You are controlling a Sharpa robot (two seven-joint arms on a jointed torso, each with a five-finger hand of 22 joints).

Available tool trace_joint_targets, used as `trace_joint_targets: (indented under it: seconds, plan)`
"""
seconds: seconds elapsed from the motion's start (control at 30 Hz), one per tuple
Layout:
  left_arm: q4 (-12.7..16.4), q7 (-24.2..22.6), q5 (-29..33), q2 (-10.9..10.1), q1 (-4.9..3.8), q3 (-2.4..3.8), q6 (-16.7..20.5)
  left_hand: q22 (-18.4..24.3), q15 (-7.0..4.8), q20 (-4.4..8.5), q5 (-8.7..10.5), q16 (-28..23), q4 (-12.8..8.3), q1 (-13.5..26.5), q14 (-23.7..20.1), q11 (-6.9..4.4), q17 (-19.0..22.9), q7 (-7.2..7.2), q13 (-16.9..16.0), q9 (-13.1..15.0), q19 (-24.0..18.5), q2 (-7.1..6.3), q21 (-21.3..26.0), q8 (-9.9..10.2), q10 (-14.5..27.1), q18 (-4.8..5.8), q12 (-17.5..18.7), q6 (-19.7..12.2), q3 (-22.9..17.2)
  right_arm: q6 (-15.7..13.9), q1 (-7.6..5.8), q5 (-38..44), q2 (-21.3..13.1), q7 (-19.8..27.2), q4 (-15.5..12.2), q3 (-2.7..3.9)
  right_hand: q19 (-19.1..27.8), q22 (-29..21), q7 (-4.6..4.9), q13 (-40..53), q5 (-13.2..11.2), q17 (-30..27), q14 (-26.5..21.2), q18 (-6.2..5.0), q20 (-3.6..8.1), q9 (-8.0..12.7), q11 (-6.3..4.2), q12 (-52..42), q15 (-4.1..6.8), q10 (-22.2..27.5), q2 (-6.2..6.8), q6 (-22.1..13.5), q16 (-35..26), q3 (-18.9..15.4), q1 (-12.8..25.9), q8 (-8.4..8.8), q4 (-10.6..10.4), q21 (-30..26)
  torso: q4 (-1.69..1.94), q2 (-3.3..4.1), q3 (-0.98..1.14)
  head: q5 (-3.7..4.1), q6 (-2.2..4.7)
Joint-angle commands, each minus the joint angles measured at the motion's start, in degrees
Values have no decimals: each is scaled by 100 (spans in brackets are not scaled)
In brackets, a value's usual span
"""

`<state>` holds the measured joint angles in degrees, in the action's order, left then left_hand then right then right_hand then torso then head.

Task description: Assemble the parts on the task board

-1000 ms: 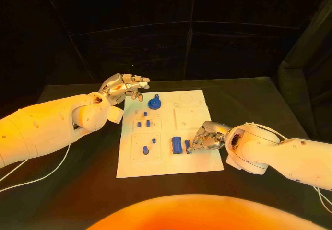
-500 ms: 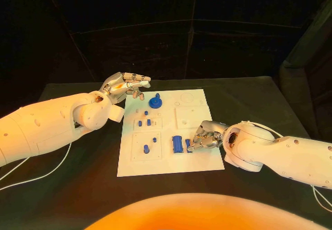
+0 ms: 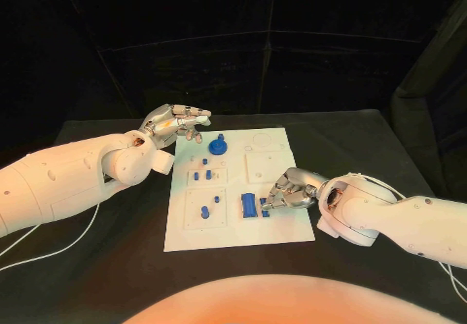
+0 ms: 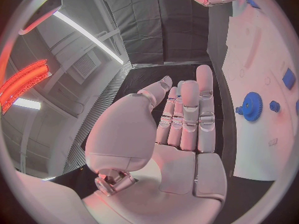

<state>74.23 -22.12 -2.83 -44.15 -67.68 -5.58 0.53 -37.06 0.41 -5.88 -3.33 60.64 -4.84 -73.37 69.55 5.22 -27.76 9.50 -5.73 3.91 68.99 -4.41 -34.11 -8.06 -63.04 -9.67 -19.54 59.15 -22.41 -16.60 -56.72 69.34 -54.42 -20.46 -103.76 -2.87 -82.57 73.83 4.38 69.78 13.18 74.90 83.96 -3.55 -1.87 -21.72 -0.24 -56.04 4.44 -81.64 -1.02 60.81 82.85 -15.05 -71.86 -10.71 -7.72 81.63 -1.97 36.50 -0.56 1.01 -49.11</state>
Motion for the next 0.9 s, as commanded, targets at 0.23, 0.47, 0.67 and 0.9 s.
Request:
trace_joint_targets:
  seconds: [0.23,0.47,0.67,0.9]
  plan:
    - [-165,-171,133,103,36,3,269,458,160,-202,17,-1244,93,64,-957,85,743,21,105,-1,-993,22,845,-95,129,-45,18,-83,189,-700,-281,-3133,-16,2952,513,8,918,-1705,229,-1667,-526,1510,604,-333,-238,164,210,2676,-287,1138,-273,-310,715,150,-974,248,634,-1107,-3,-243,-68,28,219]
    - [-587,-403,463,339,112,3,530,1384,519,-636,32,-3397,224,63,-1246,225,1688,34,214,-12,-2177,-12,2130,5,103,-65,675,-162,148,-619,-506,-4732,426,4087,1713,11,2786,-4717,489,-4178,-578,954,-133,-713,-520,527,575,5068,-660,1894,-749,-366,-57,110,-1641,596,961,-4261,-56,-449,-120,1,541]
    - [-1079,-596,698,641,178,6,780,1930,819,-981,24,-4443,317,66,-1592,432,2122,-67,217,-19,-2855,-8,2775,232,219,-93,1188,-240,281,-472,-559,-5312,1172,4703,3011,169,3192,-5855,528,-5677,-712,-414,-2255,-716,-969,1095,797,5241,-948,2136,-883,-526,-3214,-100,-1496,697,1202,-5980,-115,-530,-112,-68,855]
    - [-1516,-826,825,1008,261,12,1187,2707,1026,-1086,28,-5136,487,169,-1871,598,2380,-76,222,-25,-4424,67,3155,448,782,-17,1607,-411,639,-127,-569,-5737,1855,4907,4041,240,3118,-6626,514,-6392,-583,-691,-2854,-729,-1172,1521,945,5243,-1066,2431,-754,-761,-5320,-245,-904,701,1227,-7059,-62,-620,-91,-78,950]
